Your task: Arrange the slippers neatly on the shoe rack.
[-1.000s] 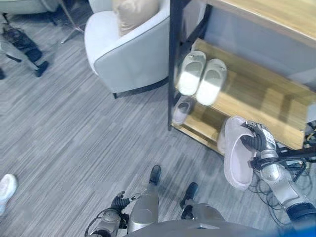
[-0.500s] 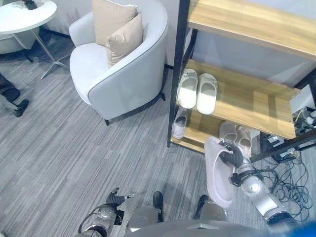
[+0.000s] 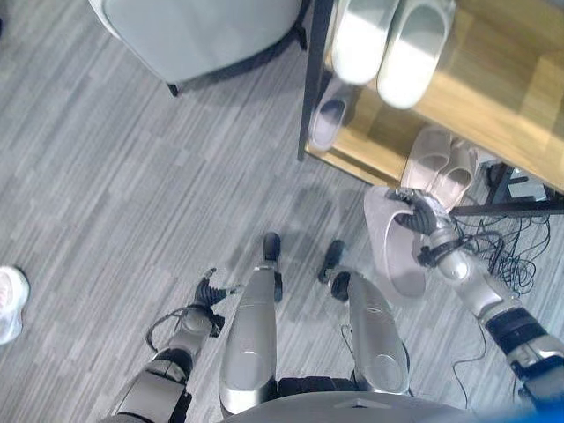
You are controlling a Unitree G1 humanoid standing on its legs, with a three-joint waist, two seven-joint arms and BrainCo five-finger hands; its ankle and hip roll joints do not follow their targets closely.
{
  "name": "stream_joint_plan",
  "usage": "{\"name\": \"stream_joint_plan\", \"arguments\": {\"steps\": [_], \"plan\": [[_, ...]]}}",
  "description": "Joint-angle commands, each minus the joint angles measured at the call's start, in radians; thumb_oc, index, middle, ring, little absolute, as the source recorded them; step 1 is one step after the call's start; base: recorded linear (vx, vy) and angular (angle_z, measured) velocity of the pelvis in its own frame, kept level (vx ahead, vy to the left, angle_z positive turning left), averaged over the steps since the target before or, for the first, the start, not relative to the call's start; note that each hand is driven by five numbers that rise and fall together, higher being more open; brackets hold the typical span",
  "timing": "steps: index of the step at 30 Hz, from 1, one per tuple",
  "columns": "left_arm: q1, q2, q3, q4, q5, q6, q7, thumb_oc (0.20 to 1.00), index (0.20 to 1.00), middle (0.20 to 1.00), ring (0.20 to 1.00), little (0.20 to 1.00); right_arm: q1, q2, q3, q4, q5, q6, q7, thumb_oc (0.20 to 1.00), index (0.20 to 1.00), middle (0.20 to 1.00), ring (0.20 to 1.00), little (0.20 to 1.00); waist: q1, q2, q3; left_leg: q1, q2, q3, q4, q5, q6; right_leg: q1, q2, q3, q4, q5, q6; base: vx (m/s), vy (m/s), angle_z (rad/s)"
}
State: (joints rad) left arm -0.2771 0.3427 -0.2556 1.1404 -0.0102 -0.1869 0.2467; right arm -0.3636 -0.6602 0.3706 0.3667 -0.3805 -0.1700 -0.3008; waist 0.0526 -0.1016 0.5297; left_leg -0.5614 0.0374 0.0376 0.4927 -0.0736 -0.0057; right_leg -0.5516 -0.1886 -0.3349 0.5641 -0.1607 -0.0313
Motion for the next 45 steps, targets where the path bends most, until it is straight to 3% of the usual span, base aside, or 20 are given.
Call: {"name": "stream_joint_plan", "arguments": {"steps": [1, 3, 4, 5, 7, 10, 11, 17, 19, 24, 29, 32, 45], "plan": [[0.099, -0.029, -0.038, -0.019, -0.003, -0.036, -0.002, 1.0, 1.0, 1.0, 1.0, 1.0, 0.058, -0.049, 0.023, -0.09, -0.032, -0.044, -0.051, 0.2, 0.2, 0.2, 0.2, 0.2, -0.011, 0.016, -0.14, -0.065, -0.001, -0.061, 0.086, -0.098, -0.039, -0.011, -0.095, 0.074, 0.063, -0.036, 0.125, -0.07, -0.038, -0.01], [0.106, -0.027, -0.045, -0.037, -0.014, -0.043, -0.002, 1.0, 1.0, 1.0, 1.0, 1.0, 0.041, -0.067, 0.027, -0.09, -0.035, -0.042, -0.058, 0.2, 0.2, 0.2, 0.2, 0.2, -0.009, 0.022, -0.139, -0.1, 0.004, -0.065, 0.124, -0.111, -0.038, -0.043, -0.098, 0.075, 0.099, -0.056, 0.117, -0.04, -0.049, -0.02], [0.101, -0.02, -0.036, -0.064, -0.073, -0.058, 0.024, 1.0, 1.0, 1.0, 1.0, 1.0, -0.019, -0.111, 0.016, -0.095, -0.034, -0.039, -0.091, 0.2, 0.2, 0.2, 0.2, 0.2, -0.004, 0.035, -0.119, -0.203, 0.012, -0.082, 0.25, -0.173, -0.038, -0.158, -0.105, 0.104, 0.235, -0.126, 0.108, -0.02, -0.064, 0.0], [0.1, -0.021, -0.035, -0.064, -0.073, -0.058, 0.024, 1.0, 1.0, 1.0, 1.0, 1.0, -0.021, -0.112, 0.017, -0.095, -0.034, -0.039, -0.091, 0.2, 0.2, 0.2, 0.2, 0.2, -0.004, 0.035, -0.126, -0.219, 0.012, -0.081, 0.263, -0.178, -0.038, -0.174, -0.107, 0.106, 0.247, -0.132, 0.108, -0.08, -0.096, 0.01], [0.121, 0.02, 0.004, -0.143, -0.152, -0.097, 0.11, 1.0, 1.0, 1.0, 1.0, 1.0, -0.154, -0.189, -0.064, -0.111, 0.051, -0.041, -0.176, 0.2, 0.2, 0.2, 0.2, 0.2, 0.002, 0.065, -0.139, -0.515, 0.009, -0.088, 0.595, -0.3, -0.025, -0.474, -0.121, 0.186, 0.544, -0.264, 0.057, -0.06, -0.063, -0.04], [0.14, 0.041, 0.023, -0.206, -0.183, -0.119, 0.143, 1.0, 1.0, 1.0, 1.0, 1.0, -0.199, -0.189, -0.095, -0.114, 0.11, -0.045, -0.2, 0.2, 0.2, 0.2, 0.2, 0.2, 0.011, 0.082, -0.149, -0.628, 0.008, -0.101, 0.734, -0.354, -0.008, -0.593, -0.126, 0.208, 0.688, -0.325, 0.042, 0.06, -0.008, -0.06], [0.146, 0.054, 0.042, -0.232, -0.234, -0.133, 0.143, 1.0, 1.0, 1.0, 1.0, 1.0, -0.241, -0.207, -0.095, -0.092, 0.114, -0.045, -0.213, 0.2, 0.2, 0.2, 0.2, 0.2, 0.017, 0.09, -0.167, -0.705, -0.006, -0.111, 0.831, -0.386, -0.001, -0.676, -0.127, 0.223, 0.791, -0.357, 0.034, 0.15, -0.013, 0.0], [0.134, 0.118, 0.041, -0.329, -0.311, -0.164, 0.149, 1.0, 1.0, 1.0, 1.0, 1.0, -0.525, -0.277, -0.016, 0.042, 0.211, -0.036, -0.241, 0.2, 0.2, 0.2, 0.2, 0.2, 0.035, 0.116, -0.173, -0.957, -0.022, -0.132, 1.206, -0.496, 0.016, -0.949, -0.143, 0.296, 1.172, -0.466, 0.018, 0.16, 0.023, 0.02], [0.114, 0.168, 0.035, -0.353, -0.352, -0.186, 0.16, 1.0, 1.0, 1.0, 1.0, 1.0, -0.722, -0.322, 0.084, 0.174, 0.254, -0.041, -0.266, 0.2, 0.2, 0.2, 0.2, 0.2, 0.05, 0.119, -0.106, -1.009, -0.036, -0.157, 1.388, -0.553, 0.015, -1.018, -0.144, 0.362, 1.378, -0.537, -0.008, 0.18, 0.001, -0.1], [0.145, 0.211, 0.093, -0.354, -0.424, -0.218, 0.19, 1.0, 1.0, 1.0, 1.0, 1.0, -0.922, -0.352, 0.217, 0.359, 0.319, -0.033, -0.265, 0.2, 0.2, 0.2, 0.2, 0.2, 0.081, 0.135, -0.012, -1.009, -0.049, -0.202, 1.534, -0.604, 0.011, -1.018, -0.141, 0.422, 1.553, -0.599, -0.03, 0.05, 0.001, 0.03], [0.196, 0.234, 0.168, -0.337, -0.524, -0.242, 0.194, 1.0, 1.0, 1.0, 1.0, 1.0, -0.995, -0.324, 0.273, 0.456, 0.367, -0.037, -0.275, 0.2, 0.2, 0.2, 0.2, 0.2, 0.097, 0.139, -0.01, -1.009, -0.052, -0.22, 1.603, -0.645, 0.011, -1.018, -0.125, 0.456, 1.626, -0.628, -0.042, 0.02, -0.004, -0.04], [0.174, 0.271, 0.17, -0.3, -0.548, -0.252, 0.183, 1.0, 1.0, 1.0, 1.0, 1.0, -1.041, -0.288, 0.316, 0.543, 0.399, -0.045, -0.256, 0.2, 0.2, 0.2, 0.2, 0.2, 0.104, 0.127, -0.01, -1.009, -0.048, -0.225, 1.603, -0.656, 0.008, -1.018, -0.123, 0.47, 1.622, -0.618, -0.039, 0.0, 0.0, 0.0], [0.193, 0.291, 0.145, -0.245, -0.58, -0.283, 0.157, 1.0, 1.0, 1.0, 1.0, 1.0, -1.222, -0.266, 0.497, 0.765, 0.39, -0.033, -0.246, 0.2, 0.2, 0.2, 0.2, 0.2, 0.138, 0.107, -0.01, -1.009, -0.035, -0.232, 1.508, -0.639, -0.014, -1.018, -0.144, 0.47, 1.551, -0.605, -0.047, 0.01, 0.0, 0.0]]}}
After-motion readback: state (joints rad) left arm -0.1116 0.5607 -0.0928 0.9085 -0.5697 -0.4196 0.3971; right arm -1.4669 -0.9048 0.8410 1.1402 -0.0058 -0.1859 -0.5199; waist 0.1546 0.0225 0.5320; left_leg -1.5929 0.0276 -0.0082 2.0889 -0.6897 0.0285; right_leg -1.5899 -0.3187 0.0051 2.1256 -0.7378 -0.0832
